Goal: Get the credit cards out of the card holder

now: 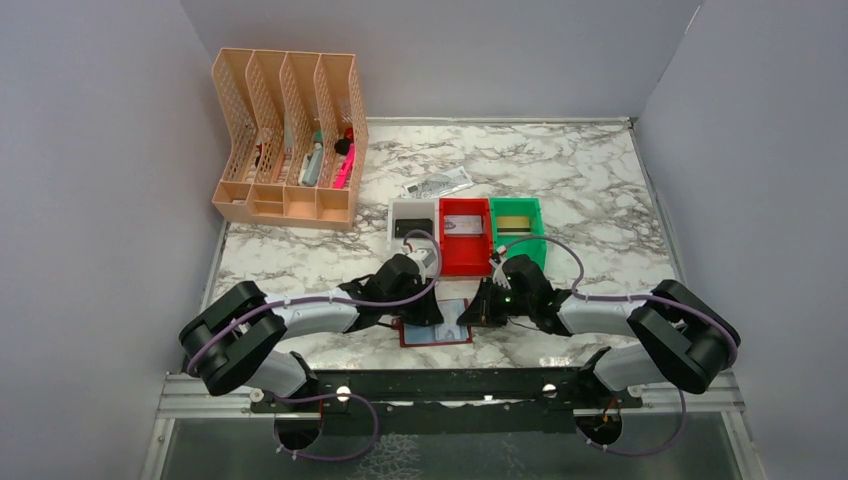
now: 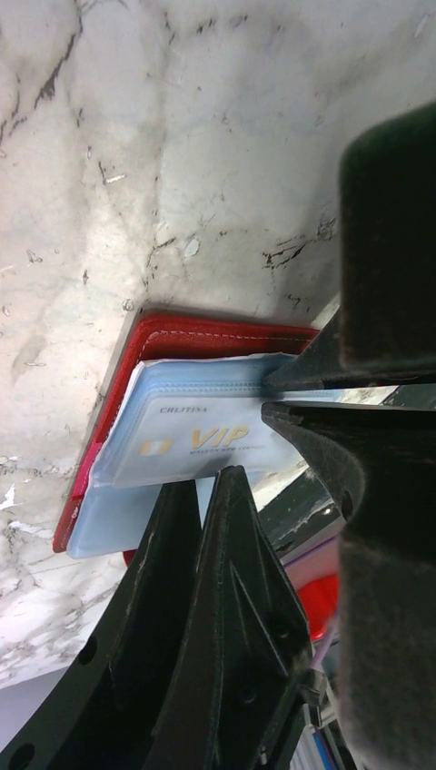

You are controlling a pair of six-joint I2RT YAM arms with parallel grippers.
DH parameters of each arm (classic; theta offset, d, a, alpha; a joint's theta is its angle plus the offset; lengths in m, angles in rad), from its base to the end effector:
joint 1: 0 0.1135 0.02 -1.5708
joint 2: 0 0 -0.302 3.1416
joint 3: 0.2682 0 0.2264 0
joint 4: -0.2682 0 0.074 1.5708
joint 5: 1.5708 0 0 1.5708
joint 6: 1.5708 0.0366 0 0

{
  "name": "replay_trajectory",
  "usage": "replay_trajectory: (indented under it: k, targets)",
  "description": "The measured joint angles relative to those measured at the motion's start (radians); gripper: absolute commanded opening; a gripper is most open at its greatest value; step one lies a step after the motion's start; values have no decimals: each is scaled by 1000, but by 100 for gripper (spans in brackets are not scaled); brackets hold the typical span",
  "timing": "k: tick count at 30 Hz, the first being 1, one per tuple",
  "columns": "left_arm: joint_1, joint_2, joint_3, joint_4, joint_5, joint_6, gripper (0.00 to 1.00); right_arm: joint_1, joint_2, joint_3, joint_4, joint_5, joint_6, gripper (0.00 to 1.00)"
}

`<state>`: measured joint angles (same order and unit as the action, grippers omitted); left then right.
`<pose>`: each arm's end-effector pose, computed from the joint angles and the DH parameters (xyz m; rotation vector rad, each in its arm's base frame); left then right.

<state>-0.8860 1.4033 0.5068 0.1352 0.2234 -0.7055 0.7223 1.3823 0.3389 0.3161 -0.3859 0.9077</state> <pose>0.1406 -0.1850 0.2025 0.3522 2.5312 -0.9816 0.1452 0.1463 0.1800 0.0136 2.5849 1.1859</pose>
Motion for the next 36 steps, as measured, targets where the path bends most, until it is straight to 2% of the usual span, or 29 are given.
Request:
replay_trajectory:
  k: [6,10,11,13,15,20,28,36]
  targets:
    - [2,2,-23,38,0,-19,23,0,19,0,18,-24,0,13]
    - [4,1,-32,53,-4,-31,22,0,23,0,21,-29,0,12]
    - [5,1,-32,52,-4,-34,19,0,23,0,20,-29,0,11]
    - [5,-2,-32,50,-5,-36,6,0,22,0,19,-28,0,11]
    - [5,-5,-32,45,-9,-37,0,0,20,0,14,-27,0,10]
    - [6,-24,-32,42,-10,-37,1,0,11,0,-6,-22,-3,8]
    - [5,-26,-24,16,-7,-26,18,0,5,2,-19,-11,-3,6]
    - [2,-23,-20,-3,38,-8,18,0,1,2,-23,-5,-3,6]
